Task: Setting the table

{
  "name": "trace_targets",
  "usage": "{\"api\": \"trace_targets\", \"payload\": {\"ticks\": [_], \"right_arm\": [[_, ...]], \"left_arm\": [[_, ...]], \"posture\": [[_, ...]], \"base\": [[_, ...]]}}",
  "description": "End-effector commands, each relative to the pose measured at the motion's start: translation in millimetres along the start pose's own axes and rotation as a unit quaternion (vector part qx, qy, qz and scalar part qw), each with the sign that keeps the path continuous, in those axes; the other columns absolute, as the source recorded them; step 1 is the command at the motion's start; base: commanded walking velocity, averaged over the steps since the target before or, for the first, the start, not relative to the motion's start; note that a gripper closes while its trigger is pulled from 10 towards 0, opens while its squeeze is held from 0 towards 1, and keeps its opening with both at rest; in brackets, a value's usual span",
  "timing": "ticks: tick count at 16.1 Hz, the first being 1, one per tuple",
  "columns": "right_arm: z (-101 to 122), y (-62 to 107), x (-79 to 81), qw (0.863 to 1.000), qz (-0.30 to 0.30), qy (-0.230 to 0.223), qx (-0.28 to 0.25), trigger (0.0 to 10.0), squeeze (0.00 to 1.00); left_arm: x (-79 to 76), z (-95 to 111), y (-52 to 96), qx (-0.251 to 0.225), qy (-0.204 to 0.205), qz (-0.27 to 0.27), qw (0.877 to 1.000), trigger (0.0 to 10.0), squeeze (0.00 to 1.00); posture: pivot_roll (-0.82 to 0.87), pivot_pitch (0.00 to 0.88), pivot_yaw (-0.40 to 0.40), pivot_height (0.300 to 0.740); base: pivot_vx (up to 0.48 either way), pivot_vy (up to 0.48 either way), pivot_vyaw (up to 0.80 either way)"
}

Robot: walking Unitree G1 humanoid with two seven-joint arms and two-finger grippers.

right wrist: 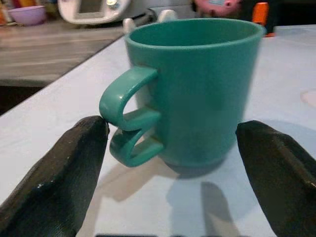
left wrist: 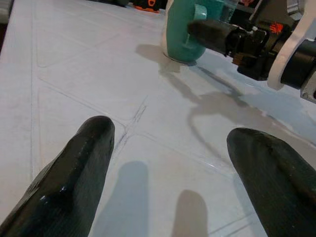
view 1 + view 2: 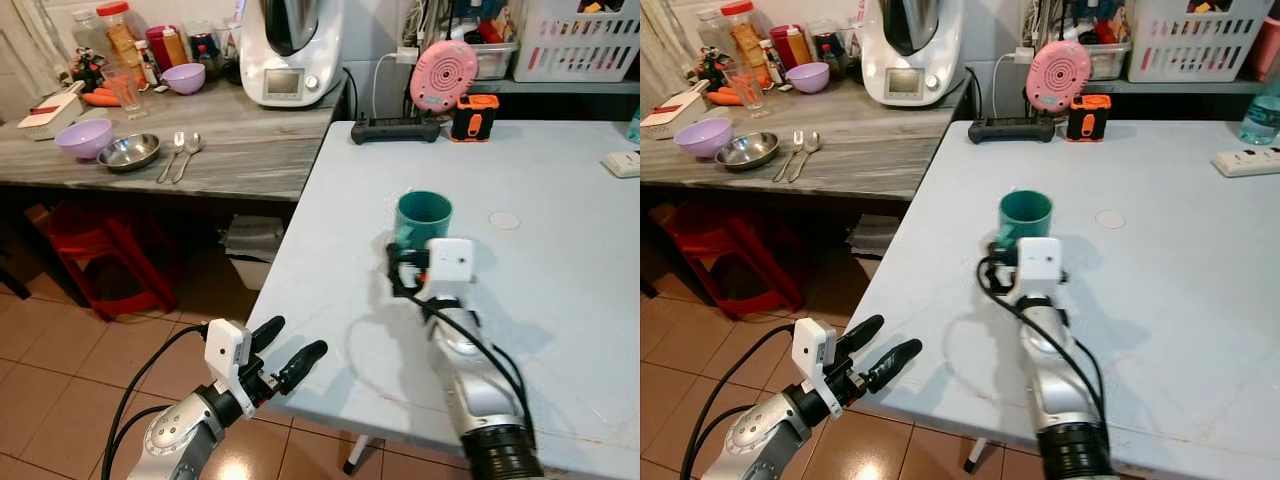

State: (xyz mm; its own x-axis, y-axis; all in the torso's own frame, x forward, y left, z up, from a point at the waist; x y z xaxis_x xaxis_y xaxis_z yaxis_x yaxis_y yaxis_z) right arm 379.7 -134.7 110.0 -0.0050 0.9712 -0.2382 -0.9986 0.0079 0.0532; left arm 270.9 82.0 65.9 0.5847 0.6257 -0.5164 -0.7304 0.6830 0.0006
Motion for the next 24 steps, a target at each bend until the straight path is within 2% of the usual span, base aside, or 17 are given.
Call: {"api": "trace_targets", "payload": {"ticks": [1, 4, 5, 7, 8, 10, 13, 16, 19, 20, 21, 22, 23, 24], "right_arm": [[-9, 1.7, -9.0, 1.000, -0.020, -0.001, 0.017, 10.0, 0.00], [-15, 4.4, -32.7, 0.998, -0.058, 0.005, 0.024, 10.0, 0.00], [-18, 6.3, -46.7, 0.997, -0.077, 0.010, 0.027, 10.0, 0.00], [-22, 9.3, -59.8, 0.995, -0.092, 0.015, 0.031, 10.0, 0.00], [-23, 10.0, -60.6, 0.995, -0.092, 0.016, 0.032, 10.0, 0.00], [-19, 8.2, -51.9, 0.997, -0.078, 0.013, 0.026, 10.0, 0.00], [-9, 1.1, -30.4, 0.999, -0.046, 0.013, 0.012, 10.0, 0.00], [3, -8.2, -18.5, 0.999, -0.026, 0.020, -0.002, 10.0, 0.00], [10, -15.0, -28.4, 0.998, -0.050, 0.047, -0.007, 10.0, 0.00], [13, -17.6, -32.3, 0.997, -0.052, 0.052, -0.013, 9.8, 0.00], [16, -19.7, -35.4, 0.997, -0.054, 0.058, -0.020, 5.9, 0.00], [17, -21.1, -36.9, 0.996, -0.055, 0.060, -0.021, 3.5, 0.00], [18, -22.7, -38.9, 0.996, -0.057, 0.062, -0.024, 0.0, 0.00], [21, -26.1, -41.3, 0.995, -0.058, 0.070, -0.028, 0.0, 0.00]], "left_arm": [[2.8, -4, 3.2, 0.011, -0.002, 0.000, 1.000, 10.0, 0.00], [5.8, -7, 3.3, 0.013, -0.002, 0.000, 1.000, 10.0, 0.00], [8.6, -8, 2.9, 0.015, -0.002, 0.000, 1.000, 10.0, 0.00], [15.8, -12, 4.6, 0.020, -0.002, 0.003, 1.000, 10.0, 0.00], [20.9, -13, 6.9, 0.022, -0.002, 0.006, 1.000, 10.0, 0.00], [28.9, -14, 10.6, 0.023, -0.003, 0.010, 1.000, 10.0, 0.00], [32.5, -14, 12.4, 0.019, -0.005, 0.009, 1.000, 10.0, 0.00], [27.3, -13, 4.5, 0.011, -0.008, 0.006, 1.000, 10.0, 0.00], [17.1, -3, -1.0, -0.005, -0.010, -0.007, 1.000, 10.0, 0.00], [7.1, 9, -6.1, -0.021, -0.002, -0.021, 1.000, 10.0, 0.00], [-1.9, 19, -10.7, -0.034, 0.007, -0.033, 0.999, 10.0, 0.00], [-7.3, 23, -12.9, -0.036, 0.005, -0.042, 0.998, 10.0, 0.00], [-14.0, 27, -15.6, -0.036, 0.005, -0.054, 0.998, 10.0, 0.00], [-22.9, 29, -18.4, -0.033, 0.008, -0.070, 0.997, 10.0, 0.00]], "posture": [[-0.01, 0.024, 0.124, 0.740], [-0.02, 0.021, 0.129, 0.740], [-0.02, 0.020, 0.131, 0.740], [-0.02, 0.019, 0.139, 0.740], [-0.03, 0.021, 0.141, 0.740], [-0.03, 0.023, 0.143, 0.740], [-0.03, 0.028, 0.144, 0.740], [-0.02, 0.033, 0.139, 0.740], [-0.01, 0.035, 0.129, 0.740], [-0.01, 0.036, 0.125, 0.740], [-0.01, 0.036, 0.123, 0.740], [-0.01, 0.037, 0.122, 0.740], [-0.02, 0.038, 0.119, 0.740], [-0.02, 0.038, 0.119, 0.740]], "base": [[0.000, 0.000, 0.00], [0.000, 0.000, 0.00], [0.000, 0.000, 0.00], [0.000, 0.000, 0.00], [0.000, 0.000, 0.00], [0.000, 0.000, 0.00], [0.000, 0.000, 0.00], [0.000, 0.000, 0.00], [0.000, 0.000, 0.00], [0.000, 0.000, 0.00], [0.000, 0.000, 0.00], [0.000, 0.000, 0.00], [0.000, 0.000, 0.00], [0.000, 0.000, 0.00]]}}
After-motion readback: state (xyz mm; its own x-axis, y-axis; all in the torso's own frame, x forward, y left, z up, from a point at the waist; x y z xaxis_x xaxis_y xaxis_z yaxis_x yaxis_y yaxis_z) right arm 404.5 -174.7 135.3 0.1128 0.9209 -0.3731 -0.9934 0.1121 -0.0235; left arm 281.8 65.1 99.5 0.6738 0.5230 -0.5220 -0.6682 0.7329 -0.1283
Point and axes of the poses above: a point about 5 cm out from each wrist's last joint towards the gripper, its own y axis pointing back from the gripper into the wrist, its own z axis along the axis of the wrist's last joint, x = y × z, the point moved 6 cm from there along -y, pointing out of the wrist towards the gripper, and after that the axes turned 14 degrees about y, right-handed, at the moved point
